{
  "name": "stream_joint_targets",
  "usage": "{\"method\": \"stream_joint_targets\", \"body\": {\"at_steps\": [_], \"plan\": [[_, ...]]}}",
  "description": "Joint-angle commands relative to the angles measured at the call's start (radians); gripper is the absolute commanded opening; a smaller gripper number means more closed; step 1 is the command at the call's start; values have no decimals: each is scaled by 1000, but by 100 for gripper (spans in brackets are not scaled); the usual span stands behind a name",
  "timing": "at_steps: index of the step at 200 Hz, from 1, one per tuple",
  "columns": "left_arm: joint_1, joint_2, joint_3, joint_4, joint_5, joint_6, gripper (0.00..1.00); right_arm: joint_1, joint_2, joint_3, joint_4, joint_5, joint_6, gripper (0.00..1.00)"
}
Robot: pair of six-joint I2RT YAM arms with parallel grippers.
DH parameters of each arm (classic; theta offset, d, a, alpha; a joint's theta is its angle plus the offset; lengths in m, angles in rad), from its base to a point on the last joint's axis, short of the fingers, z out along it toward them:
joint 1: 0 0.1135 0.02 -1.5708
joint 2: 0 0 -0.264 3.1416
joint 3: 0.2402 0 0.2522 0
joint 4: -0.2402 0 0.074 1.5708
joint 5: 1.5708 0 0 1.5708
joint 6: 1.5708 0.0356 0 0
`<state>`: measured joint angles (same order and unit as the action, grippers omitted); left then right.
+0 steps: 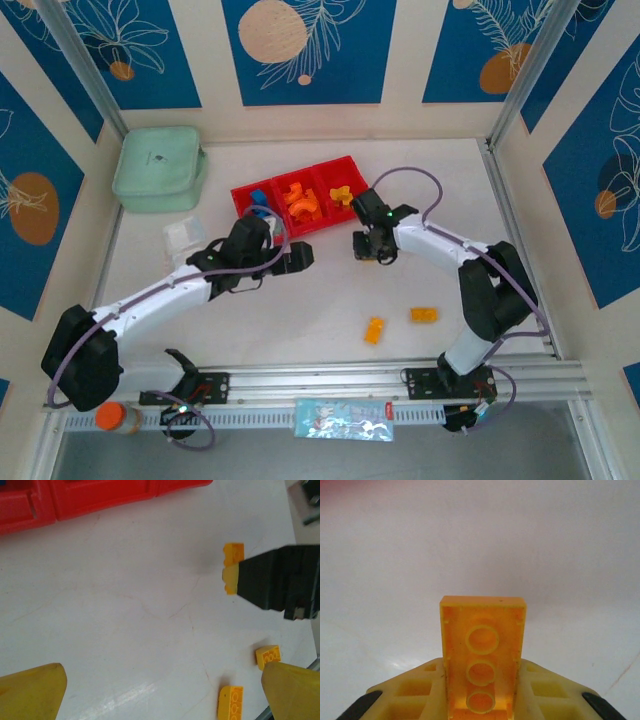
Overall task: Sort the legos into containers by color
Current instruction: Pick up the lego from the center of the table, then place the lego in the container.
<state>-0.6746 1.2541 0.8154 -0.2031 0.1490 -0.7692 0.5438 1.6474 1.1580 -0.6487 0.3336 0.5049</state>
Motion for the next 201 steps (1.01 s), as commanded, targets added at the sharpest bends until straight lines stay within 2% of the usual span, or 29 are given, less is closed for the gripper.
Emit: {"method": "stream_joint_targets", "body": {"at_steps": [1,59,131,166,201], "plan": [[33,-4,44,-37,19,38,99,-2,12,112,-20,7,-46,22],[150,-36,82,-105,37,89,99,-47,266,524,-73,28,-99,22],[238,-8,119,-135,65,124,99,-97,633,967,-186,43,-121,23],[251,14,136,-134,82,128,99,-105,719,1109,-241,36,-129,36],[252,24,146,-130,89,127,99,-104,664,1099,-235,23,-139,45]]}}
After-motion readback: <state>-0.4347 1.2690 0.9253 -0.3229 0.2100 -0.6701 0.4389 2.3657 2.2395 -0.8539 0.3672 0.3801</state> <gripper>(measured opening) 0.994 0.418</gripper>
